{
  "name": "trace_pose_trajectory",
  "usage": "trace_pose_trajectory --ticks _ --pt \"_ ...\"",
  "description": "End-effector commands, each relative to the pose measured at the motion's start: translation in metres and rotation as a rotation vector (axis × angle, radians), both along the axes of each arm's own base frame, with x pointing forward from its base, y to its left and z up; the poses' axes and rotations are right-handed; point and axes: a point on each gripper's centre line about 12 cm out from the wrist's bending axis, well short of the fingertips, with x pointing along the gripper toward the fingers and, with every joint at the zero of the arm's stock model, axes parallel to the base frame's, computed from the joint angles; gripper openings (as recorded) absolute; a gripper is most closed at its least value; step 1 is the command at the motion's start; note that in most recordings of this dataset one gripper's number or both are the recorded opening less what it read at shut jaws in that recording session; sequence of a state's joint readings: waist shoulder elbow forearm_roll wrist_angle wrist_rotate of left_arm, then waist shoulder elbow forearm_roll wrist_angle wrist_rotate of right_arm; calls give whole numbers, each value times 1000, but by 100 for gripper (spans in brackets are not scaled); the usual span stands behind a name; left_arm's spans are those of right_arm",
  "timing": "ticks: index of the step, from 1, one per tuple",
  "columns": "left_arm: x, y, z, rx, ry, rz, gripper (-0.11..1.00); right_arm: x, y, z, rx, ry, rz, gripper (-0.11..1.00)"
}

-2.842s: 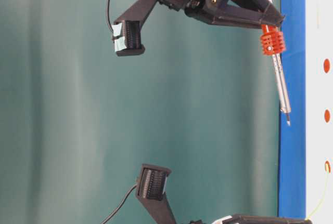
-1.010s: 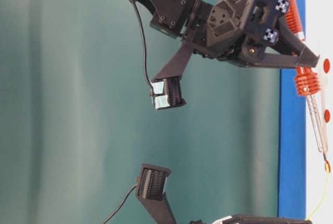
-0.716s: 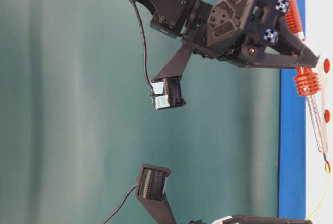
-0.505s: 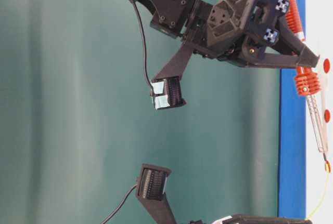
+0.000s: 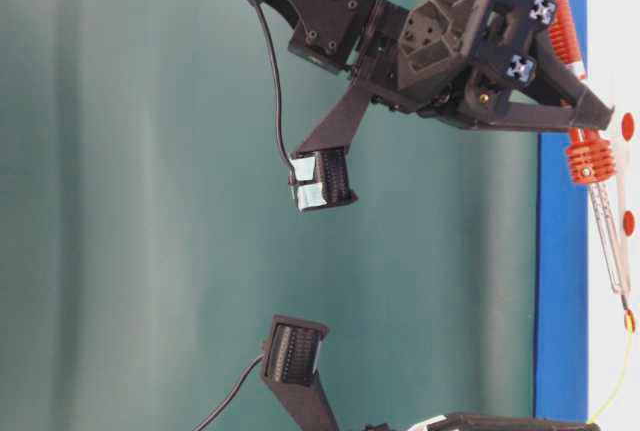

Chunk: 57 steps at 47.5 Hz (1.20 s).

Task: Touch the tip of the soldering iron to the tip of the solder at the mark.

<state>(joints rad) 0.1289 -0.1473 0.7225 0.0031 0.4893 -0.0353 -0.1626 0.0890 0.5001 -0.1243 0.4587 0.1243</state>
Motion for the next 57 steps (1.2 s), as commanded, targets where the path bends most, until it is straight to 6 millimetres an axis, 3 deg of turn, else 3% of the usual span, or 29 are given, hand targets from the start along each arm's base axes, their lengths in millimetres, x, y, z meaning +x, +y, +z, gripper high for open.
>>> trace_pose_trajectory --ticks 1,21,32,47,57 --pt "4 1 7 5 -26 -1 2 7 0 12 -10 -42 7 6" --pt "4 0 7 3 -26 0 2 7 0 13 -9 -42 5 6" --pt "-1 -1 17 5 -55 1 2 7 0 13 -8 -44 4 6" --pt "-33 -10 54 7 -166 -2 2 7 0 12 -8 -42 4 6" --pt "-59 -13 62 -10 -199 27 2 8 0 13 -9 -48 5 6"
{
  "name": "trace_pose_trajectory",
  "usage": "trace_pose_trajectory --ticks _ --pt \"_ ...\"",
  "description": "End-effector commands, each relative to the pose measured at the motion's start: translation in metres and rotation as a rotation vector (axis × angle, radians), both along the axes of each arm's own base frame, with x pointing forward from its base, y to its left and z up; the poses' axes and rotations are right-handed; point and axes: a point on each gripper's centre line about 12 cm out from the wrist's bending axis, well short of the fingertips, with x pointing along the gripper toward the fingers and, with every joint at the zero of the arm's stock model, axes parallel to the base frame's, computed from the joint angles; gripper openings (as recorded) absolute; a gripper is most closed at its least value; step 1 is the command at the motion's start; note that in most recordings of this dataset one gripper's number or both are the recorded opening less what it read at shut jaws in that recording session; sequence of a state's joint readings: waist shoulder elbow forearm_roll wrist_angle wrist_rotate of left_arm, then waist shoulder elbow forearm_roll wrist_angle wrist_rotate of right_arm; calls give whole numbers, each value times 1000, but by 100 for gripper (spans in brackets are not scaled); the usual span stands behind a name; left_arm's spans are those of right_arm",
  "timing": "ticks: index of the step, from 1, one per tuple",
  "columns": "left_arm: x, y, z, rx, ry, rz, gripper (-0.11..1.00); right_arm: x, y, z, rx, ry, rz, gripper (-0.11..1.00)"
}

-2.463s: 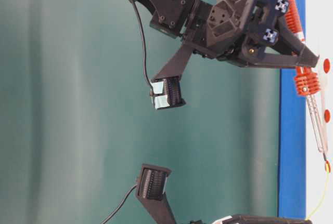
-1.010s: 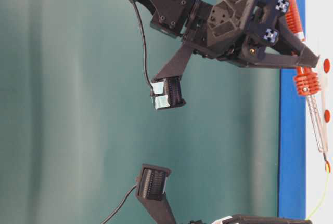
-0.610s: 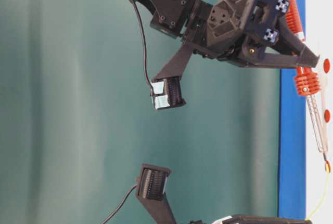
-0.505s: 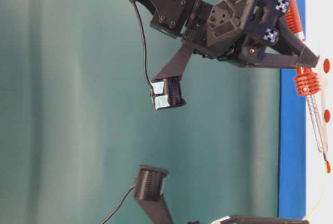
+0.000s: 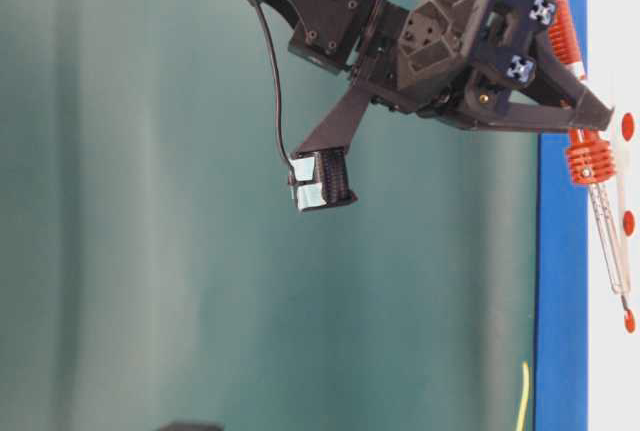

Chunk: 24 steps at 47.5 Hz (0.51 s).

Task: Touch the tip of the soldering iron to the tip of the solder at the mark.

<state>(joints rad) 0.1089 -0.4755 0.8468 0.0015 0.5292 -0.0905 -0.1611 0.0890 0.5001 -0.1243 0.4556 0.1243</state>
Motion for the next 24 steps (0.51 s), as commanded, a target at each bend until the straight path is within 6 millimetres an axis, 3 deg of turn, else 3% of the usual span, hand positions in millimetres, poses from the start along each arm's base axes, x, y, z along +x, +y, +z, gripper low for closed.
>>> trace_pose_trajectory --ticks 1,11,24 --pt "-6 -1 8 4 -34 -1 2 8 -1 13 -9 -47 3 6" --pt "-12 -2 8 -5 -41 10 2 8 -1 18 -12 -62 4 6" --pt "-12 -2 8 -5 -38 10 2 -10 -1 44 -47 -111 13 6"
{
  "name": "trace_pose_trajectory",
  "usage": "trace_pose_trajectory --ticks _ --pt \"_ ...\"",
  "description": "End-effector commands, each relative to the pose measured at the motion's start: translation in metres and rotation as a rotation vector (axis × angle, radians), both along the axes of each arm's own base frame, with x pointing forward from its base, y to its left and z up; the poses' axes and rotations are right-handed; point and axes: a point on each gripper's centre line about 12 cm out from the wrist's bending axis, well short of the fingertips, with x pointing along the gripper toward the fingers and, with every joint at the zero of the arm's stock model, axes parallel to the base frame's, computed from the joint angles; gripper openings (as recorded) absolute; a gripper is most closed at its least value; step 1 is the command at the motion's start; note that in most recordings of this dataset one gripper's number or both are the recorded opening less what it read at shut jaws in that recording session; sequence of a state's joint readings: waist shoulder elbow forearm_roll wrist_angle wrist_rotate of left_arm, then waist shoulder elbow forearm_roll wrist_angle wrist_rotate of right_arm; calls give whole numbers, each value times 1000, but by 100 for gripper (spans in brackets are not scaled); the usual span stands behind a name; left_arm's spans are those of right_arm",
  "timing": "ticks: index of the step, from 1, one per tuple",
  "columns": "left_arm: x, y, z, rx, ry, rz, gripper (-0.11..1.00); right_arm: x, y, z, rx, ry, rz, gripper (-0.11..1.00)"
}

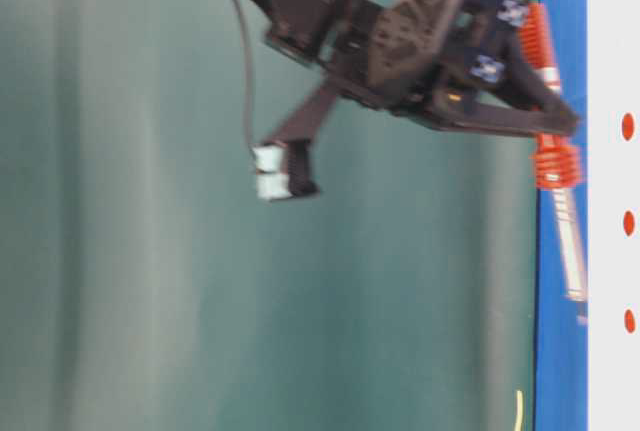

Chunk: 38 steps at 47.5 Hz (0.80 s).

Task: Touch the tip of the soldering iron to the tip of the solder at the mark.

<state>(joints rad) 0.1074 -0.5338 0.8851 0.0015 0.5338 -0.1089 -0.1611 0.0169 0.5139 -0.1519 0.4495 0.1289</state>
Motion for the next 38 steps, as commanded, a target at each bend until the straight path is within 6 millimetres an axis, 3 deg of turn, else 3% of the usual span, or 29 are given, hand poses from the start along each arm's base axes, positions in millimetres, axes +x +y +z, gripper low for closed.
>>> trace_pose_trajectory --ticks 1,10,23,31,38 --pt "1 0 6 3 -21 -1 2 -6 0 22 -19 -55 3 6" --pt "1 0 6 3 -21 -1 2 -23 -3 25 -23 -60 -13 6" --pt "5 0 5 3 -20 0 2 -27 -3 24 -24 -57 -12 6" --pt "28 3 2 4 -15 -3 2 -34 -4 24 -24 -57 -19 6" --pt "59 5 -3 5 4 -9 2 -42 -8 24 -24 -57 -33 6"
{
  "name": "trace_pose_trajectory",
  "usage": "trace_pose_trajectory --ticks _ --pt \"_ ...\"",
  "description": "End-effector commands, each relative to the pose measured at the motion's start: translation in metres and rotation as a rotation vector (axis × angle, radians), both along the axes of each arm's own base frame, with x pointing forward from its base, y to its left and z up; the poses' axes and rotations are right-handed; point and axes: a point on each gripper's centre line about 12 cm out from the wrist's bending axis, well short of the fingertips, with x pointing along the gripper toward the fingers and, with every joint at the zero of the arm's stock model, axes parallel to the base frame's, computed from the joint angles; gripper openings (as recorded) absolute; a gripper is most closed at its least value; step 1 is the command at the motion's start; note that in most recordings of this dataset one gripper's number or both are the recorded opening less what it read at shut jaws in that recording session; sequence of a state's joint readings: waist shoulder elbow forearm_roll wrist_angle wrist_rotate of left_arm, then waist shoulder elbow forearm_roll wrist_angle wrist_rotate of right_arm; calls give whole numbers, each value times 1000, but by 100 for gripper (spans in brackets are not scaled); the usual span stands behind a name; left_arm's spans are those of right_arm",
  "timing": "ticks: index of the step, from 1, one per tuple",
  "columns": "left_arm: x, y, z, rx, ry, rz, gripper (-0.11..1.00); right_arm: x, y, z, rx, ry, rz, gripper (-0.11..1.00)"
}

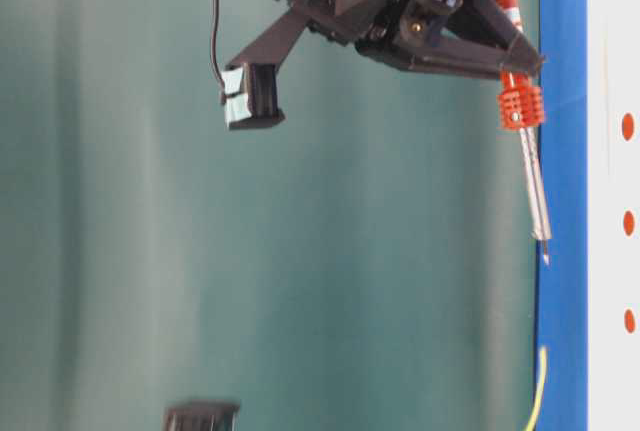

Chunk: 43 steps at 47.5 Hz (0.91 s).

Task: Touch the tip of the soldering iron to the tip of the solder at the mark.

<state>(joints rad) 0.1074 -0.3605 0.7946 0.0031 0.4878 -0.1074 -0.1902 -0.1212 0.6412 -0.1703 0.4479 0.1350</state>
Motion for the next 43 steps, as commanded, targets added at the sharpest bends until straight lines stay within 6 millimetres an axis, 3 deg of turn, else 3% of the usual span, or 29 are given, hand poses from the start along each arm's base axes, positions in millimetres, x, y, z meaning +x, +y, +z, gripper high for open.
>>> trace_pose_trajectory --ticks 1,11,19,30,43 --pt "26 2 9 9 -33 -9 2 -3 -3 14 -9 -47 -10 6" --pt "69 6 -12 9 7 -16 2 -15 -3 12 -11 -58 -13 6" --pt "92 8 -26 7 42 -19 2 -21 -2 12 -13 -64 -11 6" --pt "96 13 -43 -1 86 -3 2 -24 -1 8 -11 -61 -10 6" --pt "92 12 -43 -13 130 4 2 -25 -1 7 -19 -61 -4 6"
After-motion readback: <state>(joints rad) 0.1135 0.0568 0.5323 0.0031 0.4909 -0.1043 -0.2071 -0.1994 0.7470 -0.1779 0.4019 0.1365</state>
